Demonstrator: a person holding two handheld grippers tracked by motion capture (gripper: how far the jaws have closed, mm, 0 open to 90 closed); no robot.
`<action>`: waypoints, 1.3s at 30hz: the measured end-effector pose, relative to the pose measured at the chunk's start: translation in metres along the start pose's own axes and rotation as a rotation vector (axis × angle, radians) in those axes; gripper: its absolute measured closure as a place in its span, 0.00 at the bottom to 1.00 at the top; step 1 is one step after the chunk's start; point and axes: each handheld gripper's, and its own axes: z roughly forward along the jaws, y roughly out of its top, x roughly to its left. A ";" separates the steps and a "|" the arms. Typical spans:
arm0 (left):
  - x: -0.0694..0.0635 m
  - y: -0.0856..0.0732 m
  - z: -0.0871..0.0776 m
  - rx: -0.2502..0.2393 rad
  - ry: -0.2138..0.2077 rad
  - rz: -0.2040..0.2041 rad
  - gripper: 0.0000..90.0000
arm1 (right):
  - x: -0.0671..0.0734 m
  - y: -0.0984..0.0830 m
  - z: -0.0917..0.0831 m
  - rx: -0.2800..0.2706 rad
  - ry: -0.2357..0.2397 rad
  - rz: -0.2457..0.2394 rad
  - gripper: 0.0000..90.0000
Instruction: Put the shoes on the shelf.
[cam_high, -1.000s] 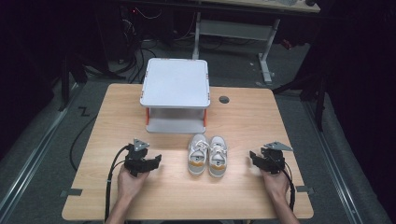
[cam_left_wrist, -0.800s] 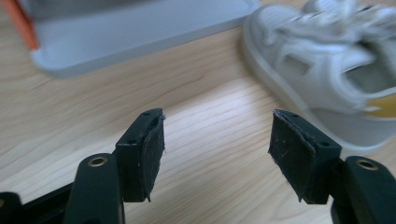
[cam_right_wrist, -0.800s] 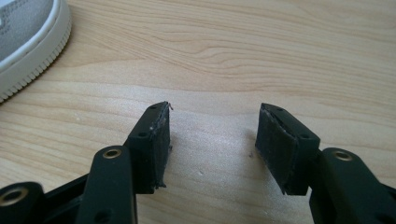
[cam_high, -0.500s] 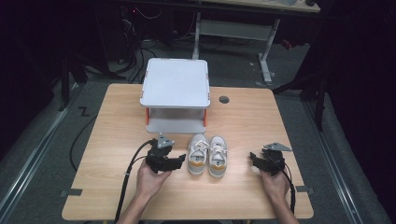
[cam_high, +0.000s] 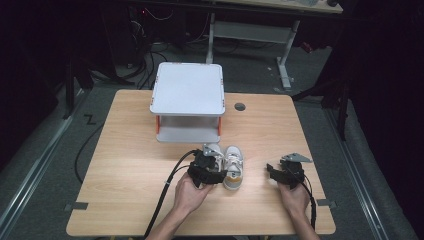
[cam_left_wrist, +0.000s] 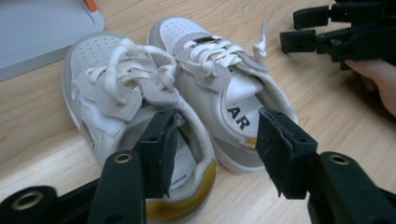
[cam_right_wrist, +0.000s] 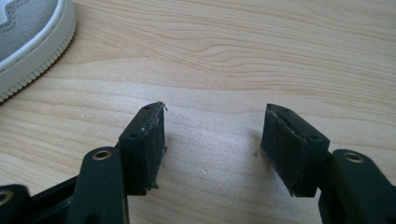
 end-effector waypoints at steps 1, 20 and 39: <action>0.000 0.001 0.003 0.008 0.002 -0.014 0.54 | 0.000 0.000 0.000 0.000 0.000 0.000 0.44; -0.004 0.009 0.019 0.072 0.029 -0.129 0.55 | 0.001 0.000 0.000 -0.001 0.014 -0.009 0.44; -0.012 0.009 0.036 0.075 0.135 -0.001 0.82 | 0.001 0.000 0.000 -0.002 0.019 -0.015 0.46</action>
